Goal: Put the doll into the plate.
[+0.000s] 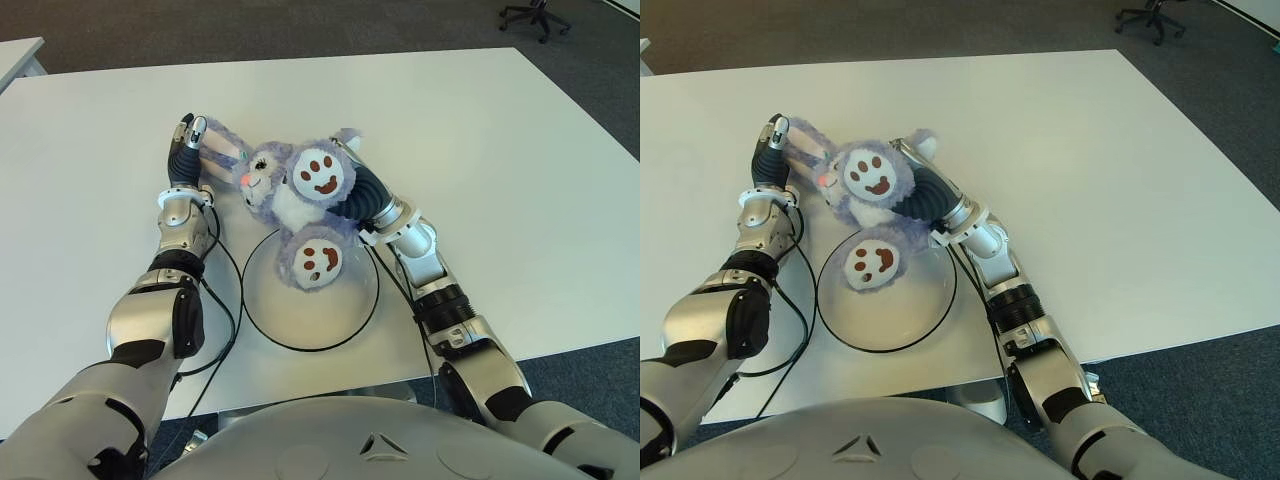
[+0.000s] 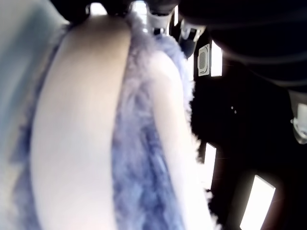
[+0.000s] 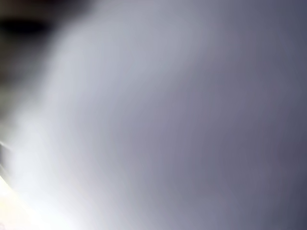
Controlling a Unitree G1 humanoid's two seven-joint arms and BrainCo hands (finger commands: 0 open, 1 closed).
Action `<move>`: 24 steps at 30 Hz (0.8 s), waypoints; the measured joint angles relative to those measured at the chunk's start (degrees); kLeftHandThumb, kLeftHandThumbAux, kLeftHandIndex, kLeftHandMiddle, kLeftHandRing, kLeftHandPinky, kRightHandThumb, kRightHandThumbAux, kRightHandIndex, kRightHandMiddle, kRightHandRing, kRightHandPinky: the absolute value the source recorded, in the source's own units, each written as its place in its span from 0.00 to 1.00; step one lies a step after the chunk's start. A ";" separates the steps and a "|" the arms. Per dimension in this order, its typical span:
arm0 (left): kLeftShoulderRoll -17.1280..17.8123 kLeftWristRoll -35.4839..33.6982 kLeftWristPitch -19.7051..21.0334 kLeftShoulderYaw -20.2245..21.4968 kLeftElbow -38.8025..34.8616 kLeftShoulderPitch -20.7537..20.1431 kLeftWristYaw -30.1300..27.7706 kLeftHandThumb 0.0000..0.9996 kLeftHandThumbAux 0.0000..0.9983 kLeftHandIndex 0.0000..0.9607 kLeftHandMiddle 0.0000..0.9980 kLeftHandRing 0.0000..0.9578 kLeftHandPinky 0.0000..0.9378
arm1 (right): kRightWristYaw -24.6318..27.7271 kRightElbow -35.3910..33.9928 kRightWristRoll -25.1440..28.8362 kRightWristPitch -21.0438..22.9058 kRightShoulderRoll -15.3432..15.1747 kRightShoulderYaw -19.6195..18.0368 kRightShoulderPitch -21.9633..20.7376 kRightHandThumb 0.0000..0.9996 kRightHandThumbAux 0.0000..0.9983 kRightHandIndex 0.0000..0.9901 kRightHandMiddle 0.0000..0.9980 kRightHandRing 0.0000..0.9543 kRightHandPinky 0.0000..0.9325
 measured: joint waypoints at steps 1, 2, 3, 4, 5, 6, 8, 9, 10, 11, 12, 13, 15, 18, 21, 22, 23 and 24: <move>0.00 0.05 0.00 -0.01 0.00 0.00 0.04 0.00 0.37 0.00 0.09 0.03 0.00 | -0.04 0.00 -0.07 -0.03 0.02 0.02 0.02 0.74 0.71 0.44 0.82 0.87 0.90; 0.00 0.09 0.00 -0.02 0.00 0.00 0.15 0.00 0.38 0.00 0.09 0.04 0.00 | -0.11 0.00 -0.28 -0.12 0.05 0.03 0.05 0.74 0.71 0.44 0.82 0.87 0.90; 0.00 0.10 0.00 -0.02 0.00 0.00 0.24 0.00 0.38 0.00 0.09 0.04 0.00 | -0.22 0.00 -0.50 -0.26 0.09 0.04 0.10 0.74 0.71 0.44 0.82 0.87 0.90; 0.00 0.11 0.00 -0.02 0.00 0.00 0.29 0.00 0.38 0.00 0.09 0.04 0.00 | -0.30 0.00 -0.63 -0.43 0.13 0.07 0.17 0.74 0.71 0.44 0.82 0.87 0.90; 0.00 0.12 0.00 -0.03 0.00 0.00 0.37 0.00 0.38 0.00 0.09 0.04 0.00 | -0.38 0.00 -0.69 -0.55 0.17 0.10 0.24 0.75 0.71 0.44 0.82 0.87 0.90; 0.00 0.13 0.00 -0.03 0.00 0.00 0.43 0.00 0.38 0.00 0.09 0.04 0.00 | -0.43 0.00 -0.72 -0.61 0.22 0.13 0.31 0.74 0.71 0.44 0.82 0.87 0.90; 0.00 0.15 0.00 -0.03 0.00 0.00 0.43 0.00 0.38 0.00 0.09 0.04 0.00 | -0.45 0.03 -0.71 -0.75 0.30 0.18 0.44 0.75 0.71 0.44 0.81 0.87 0.88; 0.00 0.16 0.00 -0.03 0.00 0.00 0.43 0.00 0.38 0.00 0.09 0.04 0.00 | -0.45 0.09 -0.69 -0.91 0.33 0.22 0.49 0.75 0.71 0.44 0.81 0.86 0.88; 0.00 0.17 0.00 -0.03 0.00 0.00 0.43 0.00 0.38 0.00 0.09 0.04 0.00 | -0.44 0.23 -0.60 -1.18 0.36 0.29 0.52 0.75 0.71 0.44 0.81 0.86 0.88; 0.00 0.19 0.00 -0.03 0.00 0.00 0.43 0.00 0.38 0.00 0.09 0.04 0.00 | -0.39 0.39 -0.48 -1.42 0.42 0.39 0.55 0.75 0.71 0.44 0.81 0.86 0.89; 0.00 0.20 0.00 -0.03 0.00 0.00 0.43 0.00 0.38 0.00 0.09 0.04 0.00 | -0.34 0.52 -0.40 -1.60 0.47 0.46 0.56 0.75 0.71 0.44 0.81 0.86 0.89; 0.00 0.21 0.00 -0.03 0.00 0.00 0.43 0.00 0.38 0.00 0.09 0.04 0.00 | -0.24 0.70 -0.31 -1.79 0.53 0.56 0.58 0.75 0.71 0.44 0.81 0.86 0.89; 0.00 0.23 0.00 -0.03 0.00 0.00 0.43 0.00 0.39 0.00 0.09 0.04 0.00 | -0.07 1.07 -0.13 -2.21 0.64 0.74 0.61 0.75 0.71 0.44 0.81 0.86 0.88; 0.00 0.34 0.00 -0.03 0.00 0.00 0.43 0.00 0.39 0.00 0.09 0.04 0.00 | 0.09 1.48 0.16 -2.83 0.75 0.98 0.64 0.75 0.71 0.44 0.81 0.86 0.88; 0.00 0.49 0.00 -0.03 0.00 0.00 0.43 0.00 0.39 0.00 0.09 0.04 0.00 | 0.20 1.78 0.31 -3.41 0.77 1.02 0.64 0.75 0.71 0.44 0.81 0.86 0.88; 0.00 0.49 0.00 -0.03 0.00 0.00 0.43 0.00 0.39 0.00 0.09 0.04 0.00 | 0.20 1.90 0.33 -3.63 0.78 1.02 0.64 0.75 0.71 0.44 0.81 0.86 0.88; 0.00 0.50 0.01 -0.02 0.00 0.00 0.43 0.00 0.39 0.00 0.09 0.04 0.00 | 0.21 2.06 0.35 -3.82 0.79 1.05 0.64 0.75 0.71 0.44 0.81 0.86 0.88; 0.00 0.50 0.01 -0.02 0.00 0.00 0.43 0.00 0.39 0.00 0.09 0.04 0.00 | 0.21 2.19 0.37 -4.04 0.81 1.07 0.64 0.75 0.71 0.44 0.81 0.86 0.88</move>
